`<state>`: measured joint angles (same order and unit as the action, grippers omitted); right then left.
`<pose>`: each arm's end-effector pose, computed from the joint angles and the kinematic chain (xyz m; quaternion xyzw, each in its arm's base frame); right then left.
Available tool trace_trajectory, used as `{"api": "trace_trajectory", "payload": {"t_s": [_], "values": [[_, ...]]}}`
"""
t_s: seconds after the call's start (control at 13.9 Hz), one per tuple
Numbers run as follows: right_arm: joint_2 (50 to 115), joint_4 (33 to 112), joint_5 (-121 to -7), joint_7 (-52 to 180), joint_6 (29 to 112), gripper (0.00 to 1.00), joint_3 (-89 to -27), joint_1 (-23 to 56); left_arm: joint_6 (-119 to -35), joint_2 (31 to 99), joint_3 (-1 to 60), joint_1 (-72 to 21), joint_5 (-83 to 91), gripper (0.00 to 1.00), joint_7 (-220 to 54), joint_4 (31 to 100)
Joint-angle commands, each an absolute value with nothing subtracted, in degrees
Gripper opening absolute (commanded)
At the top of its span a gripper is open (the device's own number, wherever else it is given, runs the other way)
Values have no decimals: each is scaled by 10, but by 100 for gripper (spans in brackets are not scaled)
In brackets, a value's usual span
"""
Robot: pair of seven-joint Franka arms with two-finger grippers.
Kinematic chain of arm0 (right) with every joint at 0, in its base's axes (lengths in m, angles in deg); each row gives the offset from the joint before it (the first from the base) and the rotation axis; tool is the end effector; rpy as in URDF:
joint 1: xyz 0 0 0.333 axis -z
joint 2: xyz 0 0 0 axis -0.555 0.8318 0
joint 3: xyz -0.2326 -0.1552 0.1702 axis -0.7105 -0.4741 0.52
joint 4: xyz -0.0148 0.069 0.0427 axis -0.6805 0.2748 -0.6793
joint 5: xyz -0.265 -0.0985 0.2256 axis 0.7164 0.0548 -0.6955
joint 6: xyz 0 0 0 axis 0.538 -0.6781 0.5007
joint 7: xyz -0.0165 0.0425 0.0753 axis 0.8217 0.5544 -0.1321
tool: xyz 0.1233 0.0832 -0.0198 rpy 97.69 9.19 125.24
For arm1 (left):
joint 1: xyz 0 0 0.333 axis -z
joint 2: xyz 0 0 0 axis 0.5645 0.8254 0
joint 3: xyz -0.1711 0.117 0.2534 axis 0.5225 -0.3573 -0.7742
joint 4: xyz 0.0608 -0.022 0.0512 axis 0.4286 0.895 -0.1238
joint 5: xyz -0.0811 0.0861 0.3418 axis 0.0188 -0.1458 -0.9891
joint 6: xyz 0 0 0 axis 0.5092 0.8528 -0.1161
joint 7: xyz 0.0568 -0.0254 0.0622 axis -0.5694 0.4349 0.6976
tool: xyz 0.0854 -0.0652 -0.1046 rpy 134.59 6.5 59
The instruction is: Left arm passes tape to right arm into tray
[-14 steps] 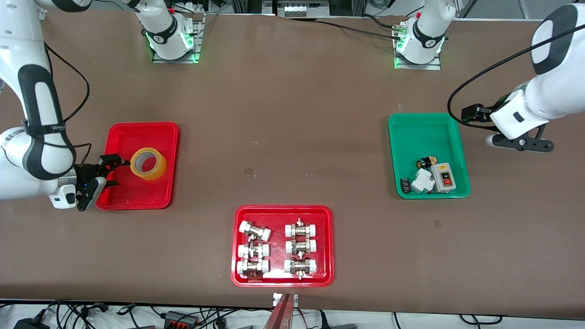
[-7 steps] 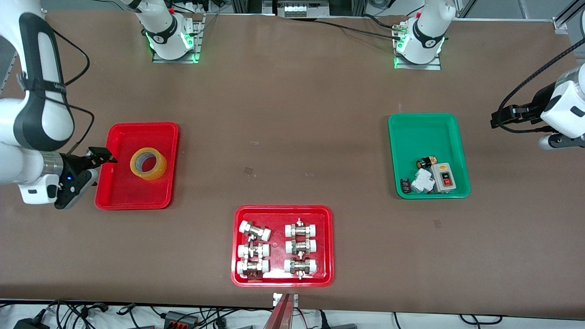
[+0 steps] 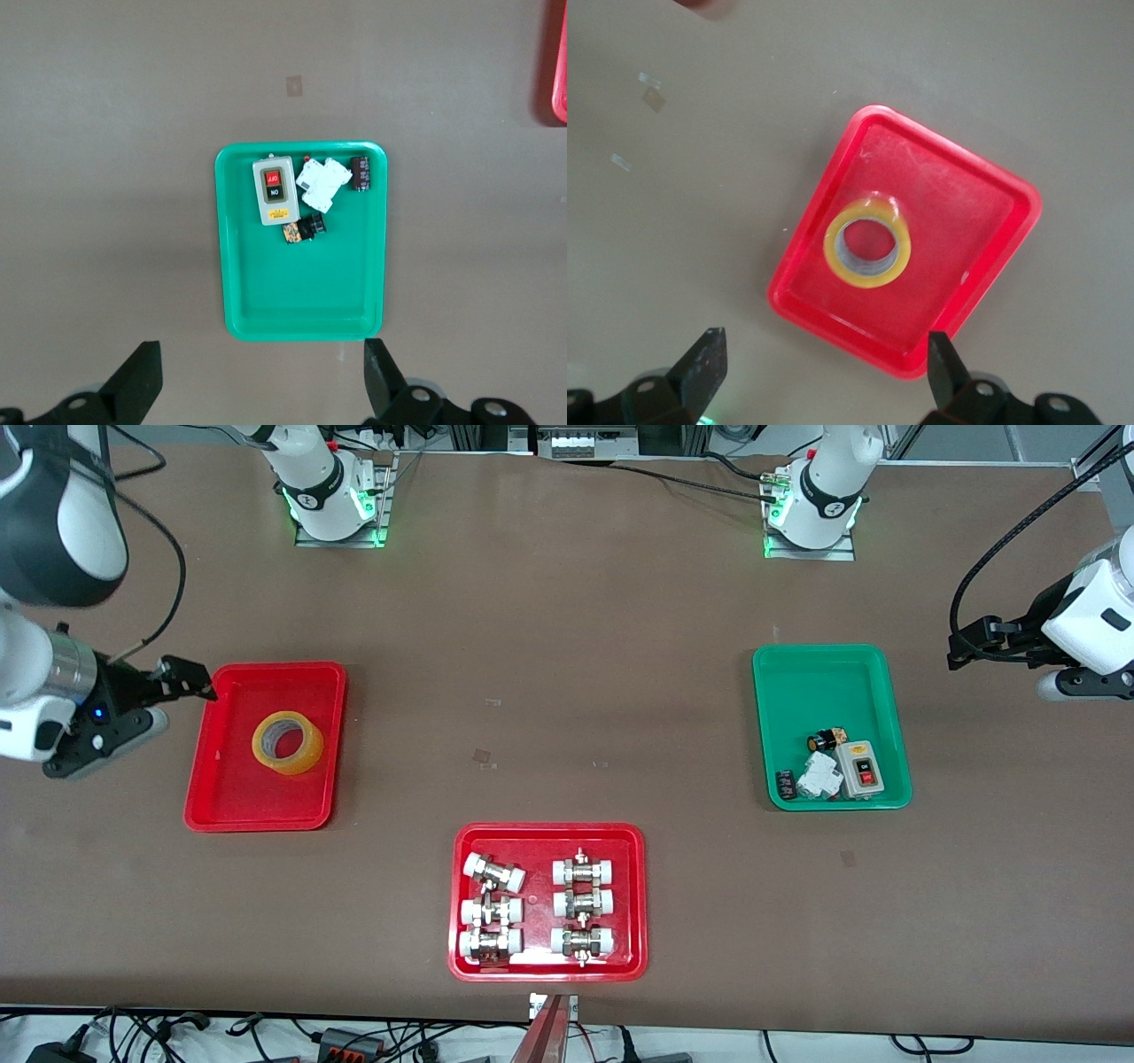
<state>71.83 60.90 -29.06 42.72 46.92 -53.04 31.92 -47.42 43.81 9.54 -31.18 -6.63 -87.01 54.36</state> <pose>0.5800 0.0206 0.4893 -0.9685 -0.2362 0.0703 0.0348 0.5374 -0.0104 0.5589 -0.9987 -0.0114 0.0470 0.0151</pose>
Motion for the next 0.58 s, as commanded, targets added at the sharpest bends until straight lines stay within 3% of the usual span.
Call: {"api": "trace_trajectory", "payload": {"t_s": [0.0, 0.29, 0.5], "values": [[670, 627, -278, 528, 434, 100, -529, 301, -491, 409, 98, -315, -66, 100, -885, 580], [625, 639, -279, 655, 403, 100, -528, 284, -503, 397, 98, -314, -66, 100, -885, 597], [566, 703, -282, 674, 445, 100, -529, 285, -502, 397, 98, -314, -66, 100, -885, 597]]}}
